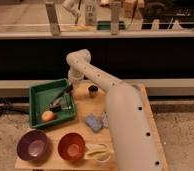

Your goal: Place brush in table surface

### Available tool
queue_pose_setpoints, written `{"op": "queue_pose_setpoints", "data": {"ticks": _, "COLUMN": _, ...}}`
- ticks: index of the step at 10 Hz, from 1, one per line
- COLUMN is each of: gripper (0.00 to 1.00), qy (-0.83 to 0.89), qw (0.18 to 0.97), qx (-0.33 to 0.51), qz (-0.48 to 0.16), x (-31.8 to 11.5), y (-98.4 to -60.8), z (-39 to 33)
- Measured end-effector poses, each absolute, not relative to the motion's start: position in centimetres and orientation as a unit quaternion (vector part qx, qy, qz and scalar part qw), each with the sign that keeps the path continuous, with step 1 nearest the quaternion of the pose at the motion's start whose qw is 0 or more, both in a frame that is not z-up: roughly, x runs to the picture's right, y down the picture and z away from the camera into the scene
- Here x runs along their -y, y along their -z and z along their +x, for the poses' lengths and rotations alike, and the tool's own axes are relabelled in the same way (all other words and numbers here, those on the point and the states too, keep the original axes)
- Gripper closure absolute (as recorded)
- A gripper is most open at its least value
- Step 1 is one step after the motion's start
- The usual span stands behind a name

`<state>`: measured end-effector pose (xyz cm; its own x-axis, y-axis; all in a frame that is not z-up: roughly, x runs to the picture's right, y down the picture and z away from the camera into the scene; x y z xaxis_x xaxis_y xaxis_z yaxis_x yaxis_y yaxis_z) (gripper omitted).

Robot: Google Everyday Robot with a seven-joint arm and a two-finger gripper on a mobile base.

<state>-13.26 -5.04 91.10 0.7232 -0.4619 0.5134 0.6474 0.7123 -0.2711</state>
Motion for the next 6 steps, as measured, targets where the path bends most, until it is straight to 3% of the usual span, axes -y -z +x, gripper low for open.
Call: {"op": "queue_pose_setpoints", "data": {"ticks": 6, "gripper": 1.0, "qy": 0.308, "qw": 0.901, "qx": 0.209, "qz": -0.221, "x": 5.87, "y": -90.13, "z": -13.25}}
